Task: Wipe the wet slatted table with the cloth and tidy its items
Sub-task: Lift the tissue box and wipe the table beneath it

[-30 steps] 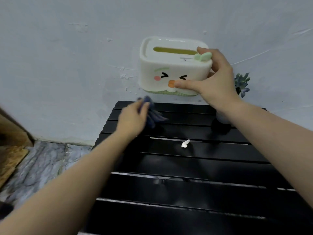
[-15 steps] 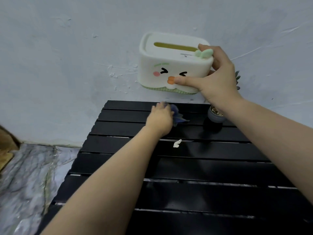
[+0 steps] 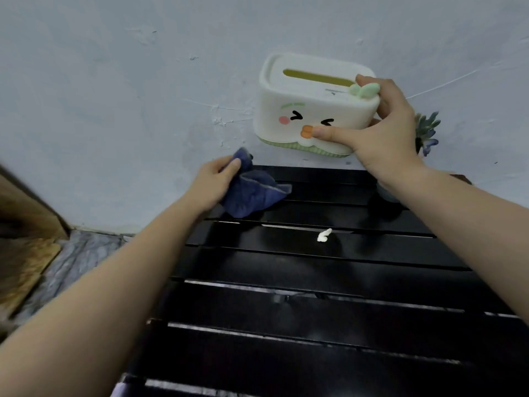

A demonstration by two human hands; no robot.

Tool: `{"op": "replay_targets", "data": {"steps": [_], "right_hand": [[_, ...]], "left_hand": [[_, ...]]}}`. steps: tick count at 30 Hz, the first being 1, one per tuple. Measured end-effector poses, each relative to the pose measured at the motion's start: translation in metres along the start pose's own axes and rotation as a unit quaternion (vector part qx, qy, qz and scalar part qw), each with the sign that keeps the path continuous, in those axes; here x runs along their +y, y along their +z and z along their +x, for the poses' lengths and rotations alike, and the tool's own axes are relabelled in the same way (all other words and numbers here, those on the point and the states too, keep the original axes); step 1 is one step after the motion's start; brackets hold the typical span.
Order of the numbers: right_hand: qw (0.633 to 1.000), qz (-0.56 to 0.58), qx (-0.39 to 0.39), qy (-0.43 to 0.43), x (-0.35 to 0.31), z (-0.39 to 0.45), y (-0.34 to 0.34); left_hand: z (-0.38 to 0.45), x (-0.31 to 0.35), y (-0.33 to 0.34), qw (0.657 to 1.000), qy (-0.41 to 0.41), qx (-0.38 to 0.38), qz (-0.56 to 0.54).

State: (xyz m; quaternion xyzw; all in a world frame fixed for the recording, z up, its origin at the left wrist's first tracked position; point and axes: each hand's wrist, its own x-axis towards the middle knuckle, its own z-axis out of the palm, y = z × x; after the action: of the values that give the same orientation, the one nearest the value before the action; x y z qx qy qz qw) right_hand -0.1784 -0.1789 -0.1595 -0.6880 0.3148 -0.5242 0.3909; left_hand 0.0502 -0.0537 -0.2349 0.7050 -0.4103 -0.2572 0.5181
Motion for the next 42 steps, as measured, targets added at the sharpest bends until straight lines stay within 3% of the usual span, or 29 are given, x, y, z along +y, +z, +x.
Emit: {"op": "replay_targets", "data": {"steps": [4, 6, 9, 11, 14, 18, 23, 26, 29, 31, 33, 42], "right_hand": [[1.000, -0.008, -0.007, 0.027, 0.013, -0.007, 0.010], [1.000, -0.003, -0.004, 0.030, 0.020, -0.013, 0.014], [1.000, 0.012, 0.002, 0.026, 0.026, -0.019, 0.017], [1.000, 0.013, 0.005, 0.019, 0.026, -0.020, 0.018], [1.000, 0.016, 0.002, 0.015, 0.024, -0.020, 0.018], [1.000, 0.011, -0.003, 0.015, 0.020, -0.021, 0.017], [1.000, -0.013, -0.019, 0.014, 0.026, -0.037, 0.017], [0.999, -0.024, -0.035, 0.031, 0.034, -0.045, 0.016], [0.997, -0.042, -0.043, 0.053, 0.044, -0.048, 0.015], [0.995, -0.049, -0.052, 0.071, 0.050, -0.049, 0.017], [0.993, -0.057, -0.067, 0.084, 0.056, -0.050, 0.020], [0.986, -0.075, -0.105, 0.105, 0.064, -0.056, 0.031]], "left_hand": [[-0.001, -0.009, -0.054, 0.999, -0.049, 0.013, -0.012], [-0.002, -0.021, -0.049, 0.992, -0.044, -0.028, 0.114], [-0.011, -0.043, -0.017, 0.923, 0.040, -0.057, 0.378], [-0.015, -0.046, 0.004, 0.888, 0.100, -0.034, 0.447], [-0.022, -0.039, 0.023, 0.906, 0.128, -0.029, 0.403], [-0.059, -0.019, 0.052, 0.921, 0.183, -0.089, 0.331], [-0.114, 0.002, 0.075, 0.895, 0.315, -0.172, 0.267], [-0.110, 0.007, 0.054, 0.928, 0.271, -0.127, 0.220], [-0.090, 0.001, 0.007, 0.961, 0.169, 0.014, 0.218], [-0.081, -0.016, -0.020, 0.936, 0.109, 0.047, 0.331], [-0.081, -0.033, -0.030, 0.903, 0.040, 0.014, 0.428], [-0.081, -0.048, -0.001, 0.890, 0.039, 0.030, 0.454]]}}
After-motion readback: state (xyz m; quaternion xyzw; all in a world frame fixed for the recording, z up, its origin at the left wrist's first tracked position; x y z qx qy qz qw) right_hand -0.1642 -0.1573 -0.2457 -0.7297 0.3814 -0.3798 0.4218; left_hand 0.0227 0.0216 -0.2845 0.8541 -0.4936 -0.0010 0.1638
